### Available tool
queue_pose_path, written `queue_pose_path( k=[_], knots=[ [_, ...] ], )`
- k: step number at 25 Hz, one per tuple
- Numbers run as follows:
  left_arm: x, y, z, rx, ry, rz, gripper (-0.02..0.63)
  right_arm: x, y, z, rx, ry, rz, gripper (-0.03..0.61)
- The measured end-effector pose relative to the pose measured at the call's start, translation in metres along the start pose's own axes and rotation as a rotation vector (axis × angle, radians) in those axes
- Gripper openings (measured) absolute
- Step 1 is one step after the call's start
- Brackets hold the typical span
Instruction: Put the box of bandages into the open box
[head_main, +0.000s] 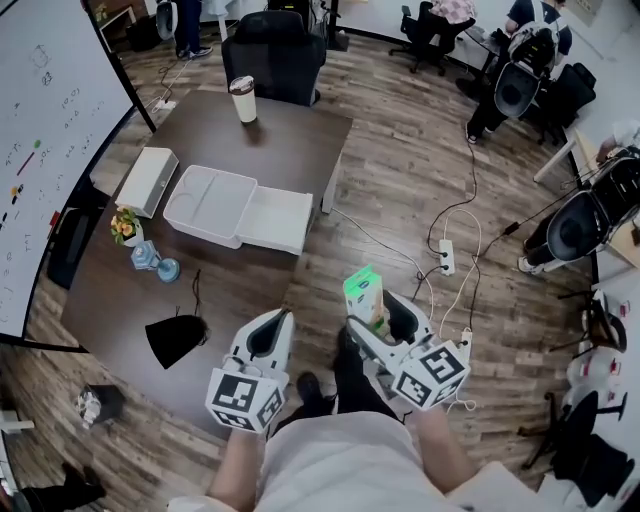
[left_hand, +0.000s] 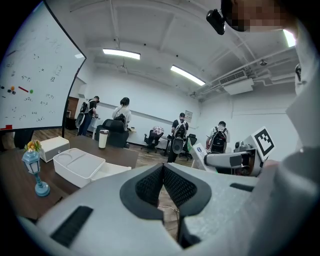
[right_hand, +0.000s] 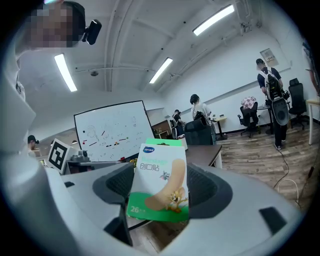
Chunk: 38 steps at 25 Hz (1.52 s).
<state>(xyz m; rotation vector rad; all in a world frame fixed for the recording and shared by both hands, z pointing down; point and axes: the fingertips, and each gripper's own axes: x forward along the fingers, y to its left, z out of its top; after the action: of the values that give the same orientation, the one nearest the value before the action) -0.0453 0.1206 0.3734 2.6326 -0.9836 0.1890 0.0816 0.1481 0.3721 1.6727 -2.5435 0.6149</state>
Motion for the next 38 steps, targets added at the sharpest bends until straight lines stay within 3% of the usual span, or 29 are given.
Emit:
queue_pose_path(
  k=[10,38],
  knots=[
    [0.037,0.021,0.005,-0.043,0.002,0.067,0.003,0.04,-0.029,0.015,-0.017,0.044,0.082,0.334],
    [0.126,0.023,0.028,-0.038,0.008,0.251,0.003,0.101,-0.117,0.03,-0.098,0.178,0.28,0.333]
  ],
)
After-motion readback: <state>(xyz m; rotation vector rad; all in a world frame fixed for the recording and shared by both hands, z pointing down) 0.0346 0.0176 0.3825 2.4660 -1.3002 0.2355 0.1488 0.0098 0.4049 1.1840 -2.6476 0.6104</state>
